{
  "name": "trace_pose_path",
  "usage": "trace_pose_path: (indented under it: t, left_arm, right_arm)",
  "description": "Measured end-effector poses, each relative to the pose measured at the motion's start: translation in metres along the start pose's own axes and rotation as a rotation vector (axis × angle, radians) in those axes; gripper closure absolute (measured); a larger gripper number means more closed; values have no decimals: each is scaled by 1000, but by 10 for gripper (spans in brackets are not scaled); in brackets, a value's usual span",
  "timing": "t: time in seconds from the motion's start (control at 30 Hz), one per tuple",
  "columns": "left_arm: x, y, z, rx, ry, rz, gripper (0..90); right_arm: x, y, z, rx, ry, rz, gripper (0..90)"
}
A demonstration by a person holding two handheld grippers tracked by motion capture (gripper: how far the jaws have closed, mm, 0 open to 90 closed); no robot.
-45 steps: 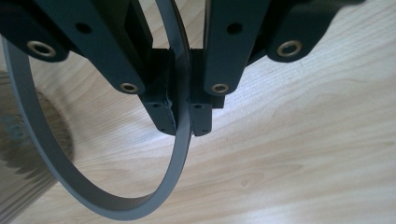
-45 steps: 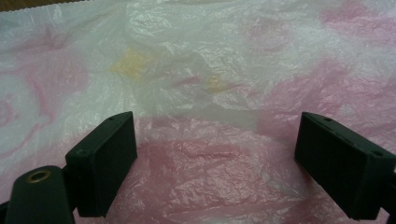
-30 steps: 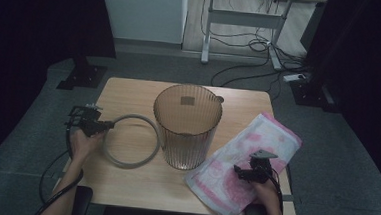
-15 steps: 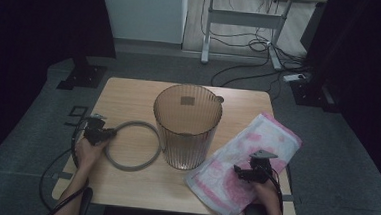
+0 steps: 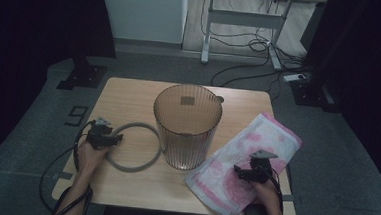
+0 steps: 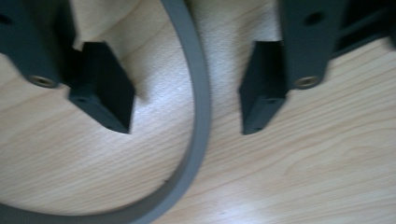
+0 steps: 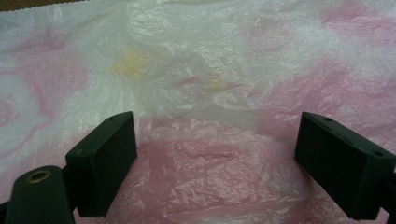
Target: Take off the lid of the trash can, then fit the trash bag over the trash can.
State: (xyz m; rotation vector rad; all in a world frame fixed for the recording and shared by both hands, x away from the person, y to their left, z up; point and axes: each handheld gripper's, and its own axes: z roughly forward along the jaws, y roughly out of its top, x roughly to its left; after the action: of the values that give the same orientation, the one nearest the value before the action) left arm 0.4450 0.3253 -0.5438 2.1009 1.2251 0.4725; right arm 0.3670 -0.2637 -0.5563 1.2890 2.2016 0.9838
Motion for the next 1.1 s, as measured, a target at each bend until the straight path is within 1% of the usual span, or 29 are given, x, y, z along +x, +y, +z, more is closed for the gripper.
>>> trace_pose_path:
  t: [0.07, 0.13, 0.23, 0.27, 0.3, 0.33, 0.53, 1.1]
  left_arm:
    - [-1, 0, 1, 6, -3, 7, 227]
    - [-4, 1, 3, 28, -2, 6, 142]
    - [-5, 2, 4, 38, -1, 4, 96]
    - [-5, 2, 5, 48, 0, 6, 66]
    - [-5, 2, 6, 63, -2, 5, 14]
    - [-5, 2, 6, 62, -1, 5, 0]
    - [-6, 2, 6, 61, 4, -2, 0]
    - [-4, 3, 6, 63, -6, 8, 0]
  right_arm:
    - [0, 0, 0, 0, 0, 0, 121]
    - [0, 0, 0, 0, 0, 0, 121]
    - [0, 0, 0, 0, 0, 0, 120]
    - [0, 0, 0, 0, 0, 0, 121]
    - [0, 0, 0, 0, 0, 0, 121]
    - [0, 0, 0, 0, 0, 0, 121]
    - [0, 0, 0, 0, 0, 0, 121]
    - [0, 0, 0, 0, 0, 0, 120]
